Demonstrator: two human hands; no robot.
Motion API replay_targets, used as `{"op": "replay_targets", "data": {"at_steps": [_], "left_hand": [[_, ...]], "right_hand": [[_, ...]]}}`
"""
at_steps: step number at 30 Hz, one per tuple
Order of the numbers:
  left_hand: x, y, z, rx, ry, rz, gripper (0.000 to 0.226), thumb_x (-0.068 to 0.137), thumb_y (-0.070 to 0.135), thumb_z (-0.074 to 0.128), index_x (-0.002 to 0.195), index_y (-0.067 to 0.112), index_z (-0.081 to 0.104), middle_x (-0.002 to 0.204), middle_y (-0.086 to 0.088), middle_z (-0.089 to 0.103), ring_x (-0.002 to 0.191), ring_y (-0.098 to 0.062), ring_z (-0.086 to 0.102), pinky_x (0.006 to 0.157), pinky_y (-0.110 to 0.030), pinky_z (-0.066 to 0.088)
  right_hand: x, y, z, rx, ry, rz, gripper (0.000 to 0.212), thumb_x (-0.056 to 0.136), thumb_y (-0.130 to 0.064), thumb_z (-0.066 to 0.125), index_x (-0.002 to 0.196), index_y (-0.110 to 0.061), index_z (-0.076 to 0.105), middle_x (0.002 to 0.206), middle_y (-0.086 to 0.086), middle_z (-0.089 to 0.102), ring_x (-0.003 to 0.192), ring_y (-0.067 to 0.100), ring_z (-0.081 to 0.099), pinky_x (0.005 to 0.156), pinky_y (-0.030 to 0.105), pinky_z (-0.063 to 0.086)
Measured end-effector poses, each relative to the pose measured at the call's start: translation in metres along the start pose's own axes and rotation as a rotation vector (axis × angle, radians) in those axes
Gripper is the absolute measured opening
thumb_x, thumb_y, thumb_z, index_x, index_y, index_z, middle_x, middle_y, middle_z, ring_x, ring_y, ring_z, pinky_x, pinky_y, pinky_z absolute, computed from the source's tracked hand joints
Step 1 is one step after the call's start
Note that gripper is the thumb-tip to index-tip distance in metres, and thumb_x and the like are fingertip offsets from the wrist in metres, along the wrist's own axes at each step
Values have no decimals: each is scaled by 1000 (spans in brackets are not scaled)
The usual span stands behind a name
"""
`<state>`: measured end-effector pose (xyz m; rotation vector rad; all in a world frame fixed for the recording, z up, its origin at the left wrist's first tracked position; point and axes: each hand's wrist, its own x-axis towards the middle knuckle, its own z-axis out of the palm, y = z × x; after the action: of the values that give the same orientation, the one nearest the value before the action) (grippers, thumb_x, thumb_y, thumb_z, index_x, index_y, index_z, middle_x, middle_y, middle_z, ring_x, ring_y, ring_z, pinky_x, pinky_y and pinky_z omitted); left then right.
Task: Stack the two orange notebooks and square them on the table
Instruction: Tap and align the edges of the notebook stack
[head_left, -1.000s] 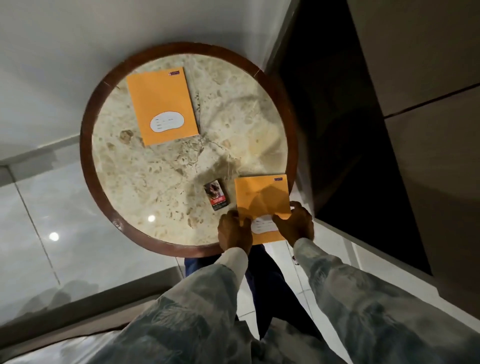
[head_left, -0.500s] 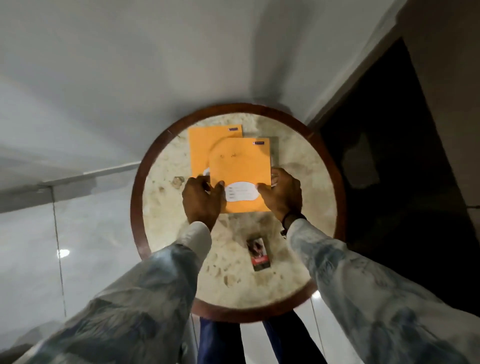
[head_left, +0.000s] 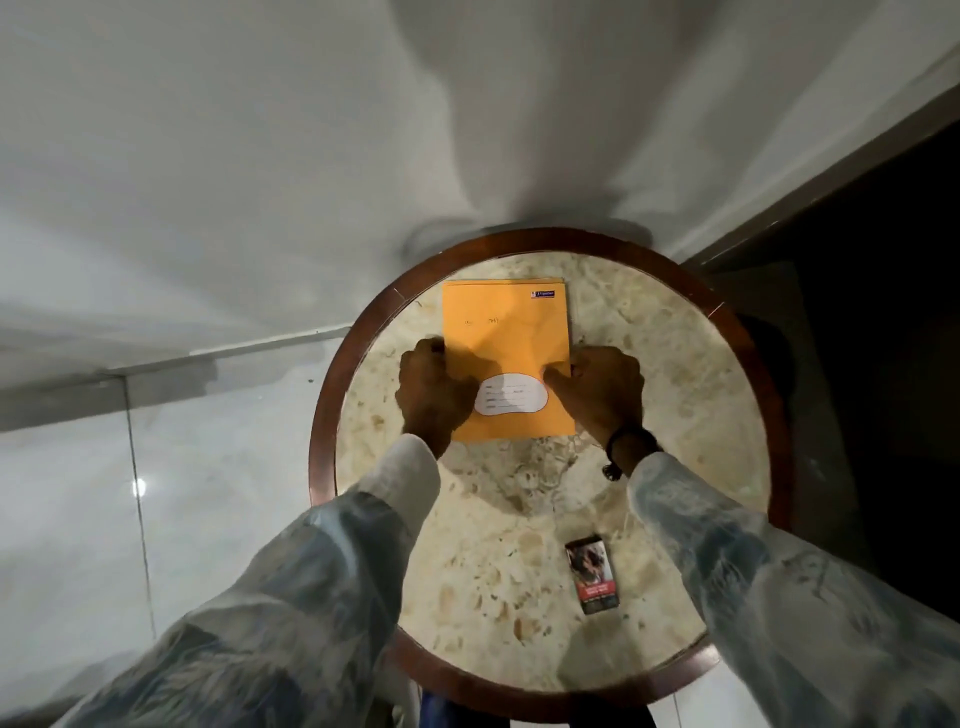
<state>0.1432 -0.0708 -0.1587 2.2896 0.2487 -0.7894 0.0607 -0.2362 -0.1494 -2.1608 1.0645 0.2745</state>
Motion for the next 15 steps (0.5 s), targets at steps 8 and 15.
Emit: {"op": "replay_targets", "data": {"at_steps": [8,15], "left_hand": [[-14,6,-9,-53,27,405,37,86,5,72,118,6,55,114,-10,70,100,-27,66,80,-27,56],[-64,-9,17,-202,235,394,28,101,21,57,126,15,44,118,-7,66,101,-9,62,88,-10,46]], "right_hand": [[10,-22,-24,397,33,-94,35,86,-7,77,120,-6,70,115,11,77,100,21,71,89,35,60],[-49,3,-11,343,328,-399,32,92,-7,73,117,11,63,109,23,69,102,36,69,86,49,61]]}}
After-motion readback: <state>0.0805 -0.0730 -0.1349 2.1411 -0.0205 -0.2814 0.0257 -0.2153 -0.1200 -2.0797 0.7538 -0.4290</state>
